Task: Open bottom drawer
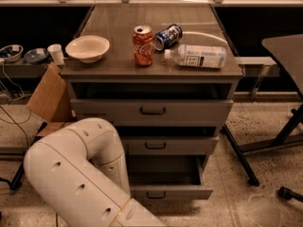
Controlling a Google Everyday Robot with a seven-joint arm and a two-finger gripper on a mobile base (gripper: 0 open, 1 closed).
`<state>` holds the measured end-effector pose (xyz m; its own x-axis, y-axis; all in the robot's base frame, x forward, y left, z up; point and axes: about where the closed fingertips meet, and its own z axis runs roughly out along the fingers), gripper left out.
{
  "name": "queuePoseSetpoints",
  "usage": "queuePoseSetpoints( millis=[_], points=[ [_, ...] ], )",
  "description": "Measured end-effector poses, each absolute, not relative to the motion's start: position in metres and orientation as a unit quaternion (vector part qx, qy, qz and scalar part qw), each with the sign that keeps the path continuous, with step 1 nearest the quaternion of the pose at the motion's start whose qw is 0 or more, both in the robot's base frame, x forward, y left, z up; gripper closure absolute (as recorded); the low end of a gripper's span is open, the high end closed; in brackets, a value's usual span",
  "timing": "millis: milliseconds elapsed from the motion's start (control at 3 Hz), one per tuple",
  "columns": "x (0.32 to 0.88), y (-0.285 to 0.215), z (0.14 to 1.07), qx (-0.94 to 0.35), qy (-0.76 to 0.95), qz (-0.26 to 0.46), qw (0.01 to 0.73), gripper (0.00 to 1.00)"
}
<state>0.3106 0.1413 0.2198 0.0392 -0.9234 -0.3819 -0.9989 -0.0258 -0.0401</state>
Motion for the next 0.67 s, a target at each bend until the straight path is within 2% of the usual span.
queuePoseSetpoints(
  millis=[333,667],
  points=[
    [0.270,0.133,0.257,-0.718,0.664,0.125,0.165,0.00],
    [0.266,0.104,0.288,-0.680,0.697,0.108,0.199,0.00]
  ],
)
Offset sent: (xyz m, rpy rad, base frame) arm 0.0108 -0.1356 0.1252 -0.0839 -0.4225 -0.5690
